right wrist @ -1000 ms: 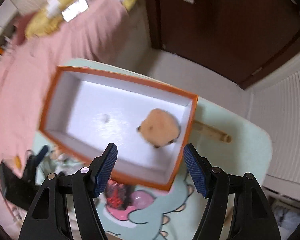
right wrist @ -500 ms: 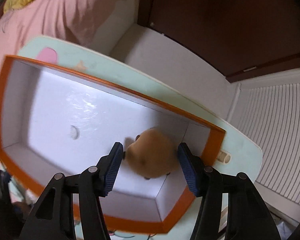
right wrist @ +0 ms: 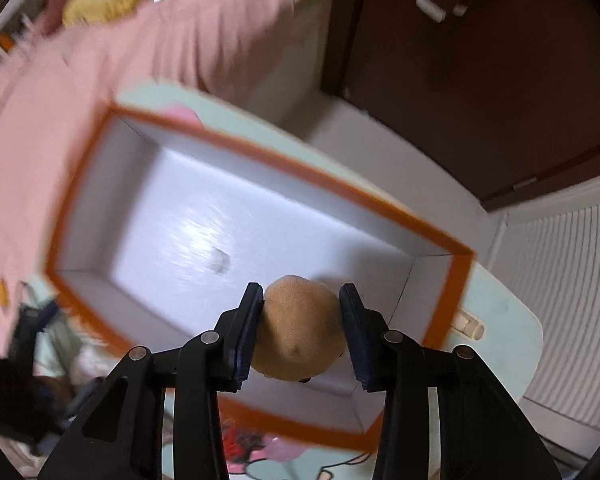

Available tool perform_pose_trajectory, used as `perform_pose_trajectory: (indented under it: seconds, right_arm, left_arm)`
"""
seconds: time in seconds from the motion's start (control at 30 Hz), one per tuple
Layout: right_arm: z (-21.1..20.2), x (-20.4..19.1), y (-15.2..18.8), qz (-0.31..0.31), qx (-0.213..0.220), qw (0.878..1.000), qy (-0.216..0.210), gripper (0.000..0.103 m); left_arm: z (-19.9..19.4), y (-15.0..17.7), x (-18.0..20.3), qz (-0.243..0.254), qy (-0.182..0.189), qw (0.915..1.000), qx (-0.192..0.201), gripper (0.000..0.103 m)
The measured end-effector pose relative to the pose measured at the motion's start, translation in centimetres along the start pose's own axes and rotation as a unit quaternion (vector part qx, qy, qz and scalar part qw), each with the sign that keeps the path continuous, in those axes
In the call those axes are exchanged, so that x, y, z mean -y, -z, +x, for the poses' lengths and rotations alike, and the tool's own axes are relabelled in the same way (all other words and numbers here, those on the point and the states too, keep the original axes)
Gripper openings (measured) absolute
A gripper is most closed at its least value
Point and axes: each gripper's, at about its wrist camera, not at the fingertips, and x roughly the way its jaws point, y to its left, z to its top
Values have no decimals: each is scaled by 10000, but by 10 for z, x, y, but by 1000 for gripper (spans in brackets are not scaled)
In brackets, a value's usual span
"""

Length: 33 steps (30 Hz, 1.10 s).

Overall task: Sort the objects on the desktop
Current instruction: 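Carry the plush toy out and lower it beside the dark block, right tool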

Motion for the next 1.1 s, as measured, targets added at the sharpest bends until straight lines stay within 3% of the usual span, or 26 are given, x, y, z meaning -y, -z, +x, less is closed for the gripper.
perform_pose_trajectory:
  seconds: [0.13,0.27,0.47,0.63,0.9,1.0,1.1]
  right_arm:
    - [-56,0,31,120,743,9958,-525,41]
    - [-72,-10,87,197,1022,9888,-1071,41]
    - [2,-23,168,655,594,9937,-692,41]
    - [29,-19,188,899,680,9917,-621,46]
    - [-2,-19,208,849,2018,9718,-879,48]
    - [-22,-21,222,741,2586,9579,-1005,69]
    - [-33,-20,229,777,3007,9444,-1076,75]
  left_arm:
    - [1,0,-1,-30,-17,10000,5,88]
    - [1,0,-1,-22,-36,10000,-11,88]
    - [2,0,-2,-51,-47,10000,-11,88]
    - [3,0,-2,-26,-73,10000,18,88]
    - [-8,-2,-1,-54,83,9997,235,88]
    - [-19,-5,-4,-112,166,9993,303,88]
    - [-35,-8,-17,-184,63,9992,347,88]
